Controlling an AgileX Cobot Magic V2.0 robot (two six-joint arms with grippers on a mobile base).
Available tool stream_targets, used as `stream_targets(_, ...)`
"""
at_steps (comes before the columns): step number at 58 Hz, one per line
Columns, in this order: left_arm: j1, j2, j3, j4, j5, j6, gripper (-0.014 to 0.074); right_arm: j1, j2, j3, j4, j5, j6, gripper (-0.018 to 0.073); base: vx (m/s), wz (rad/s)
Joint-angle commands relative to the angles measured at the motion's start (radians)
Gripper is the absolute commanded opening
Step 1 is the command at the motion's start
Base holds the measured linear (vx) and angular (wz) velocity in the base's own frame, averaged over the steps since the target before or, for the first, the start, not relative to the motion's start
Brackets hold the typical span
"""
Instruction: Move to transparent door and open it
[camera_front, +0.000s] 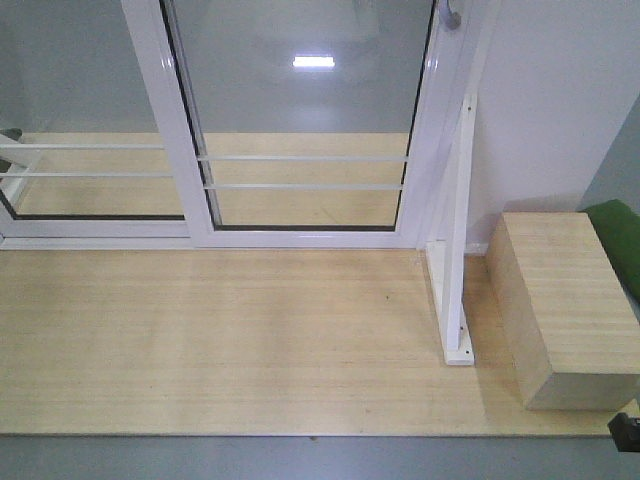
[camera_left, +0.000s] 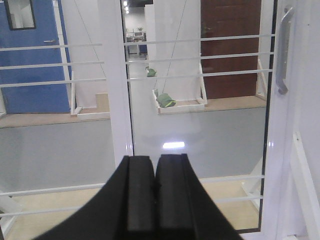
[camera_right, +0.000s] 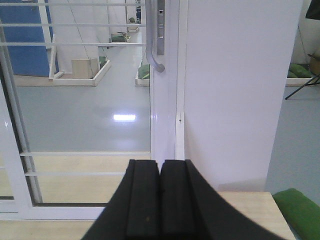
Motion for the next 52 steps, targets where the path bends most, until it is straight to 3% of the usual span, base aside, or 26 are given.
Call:
stream_targets(1,-0.005,-0.014,0.015,-0.011,-0.088,-0.008,-0.0006,-0.004,-0.016,0.002,-0.009,-0.084,-0.003,-0.0009,0.45,0.03)
stream_targets(52,-0.005,-0.014,0.015,-0.011,-0.088,-0.008,-0.0006,-0.004,-0.016,0.002,-0.009,-0.084,-0.003,-0.0009,0.39,-0.01)
